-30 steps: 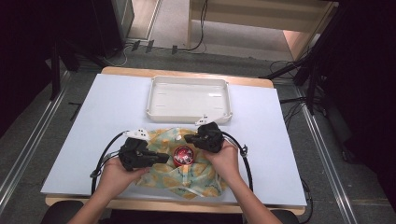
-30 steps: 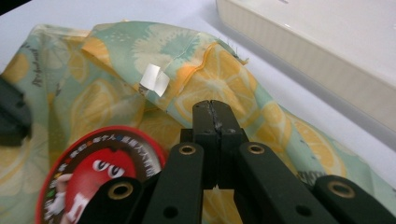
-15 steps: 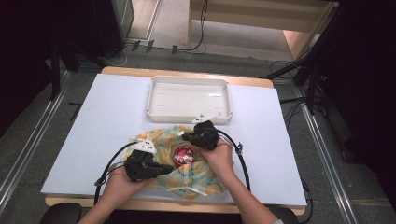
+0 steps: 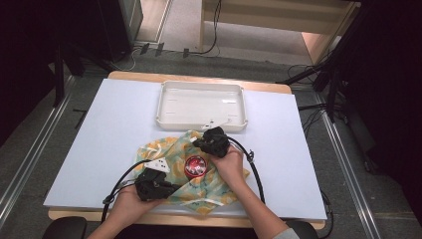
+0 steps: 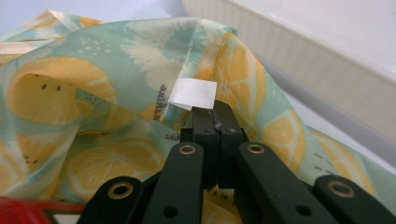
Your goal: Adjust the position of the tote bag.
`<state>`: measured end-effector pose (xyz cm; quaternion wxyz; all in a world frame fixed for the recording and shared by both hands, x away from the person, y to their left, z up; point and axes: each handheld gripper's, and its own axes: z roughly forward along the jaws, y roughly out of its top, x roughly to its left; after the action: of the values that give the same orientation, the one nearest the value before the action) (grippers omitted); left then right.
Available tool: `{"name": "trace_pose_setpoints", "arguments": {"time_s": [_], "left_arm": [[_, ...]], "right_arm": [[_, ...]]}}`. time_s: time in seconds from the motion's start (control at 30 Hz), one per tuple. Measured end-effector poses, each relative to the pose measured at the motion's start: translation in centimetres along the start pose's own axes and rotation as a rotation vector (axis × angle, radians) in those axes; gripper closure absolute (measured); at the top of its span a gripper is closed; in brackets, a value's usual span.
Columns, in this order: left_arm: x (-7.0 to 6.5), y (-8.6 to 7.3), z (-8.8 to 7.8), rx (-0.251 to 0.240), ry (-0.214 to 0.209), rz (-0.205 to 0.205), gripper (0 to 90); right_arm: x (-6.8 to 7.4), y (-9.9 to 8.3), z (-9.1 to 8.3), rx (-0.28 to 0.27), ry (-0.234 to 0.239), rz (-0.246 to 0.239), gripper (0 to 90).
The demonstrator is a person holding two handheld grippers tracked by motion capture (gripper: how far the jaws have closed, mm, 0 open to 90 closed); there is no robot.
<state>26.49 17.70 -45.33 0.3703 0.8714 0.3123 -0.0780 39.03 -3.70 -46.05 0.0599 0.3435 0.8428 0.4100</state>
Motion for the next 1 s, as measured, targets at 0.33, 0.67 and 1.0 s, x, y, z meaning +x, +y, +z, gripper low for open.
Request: {"name": "trace_pose_setpoints", "arguments": {"time_s": [0.33, 0.67, 1.0], "left_arm": [[-0.1, -0.8, 0.9, 0.032, -0.022, 0.007, 87.3], [0.0, -1.1, 0.4, 0.017, -0.030, -0.011, 85.4], [0.0, 0.0, -2.1, -0.069, -0.017, -0.017, 84.7]], "right_arm": [[-0.7, -0.2, 0.9, -0.005, -0.072, -0.008, 90.0], [-1.1, 0.1, -0.5, -0.027, -0.065, 0.022, 90.0], [1.1, -0.8, -5.8, -0.082, 0.020, -0.022, 90.0]]}}
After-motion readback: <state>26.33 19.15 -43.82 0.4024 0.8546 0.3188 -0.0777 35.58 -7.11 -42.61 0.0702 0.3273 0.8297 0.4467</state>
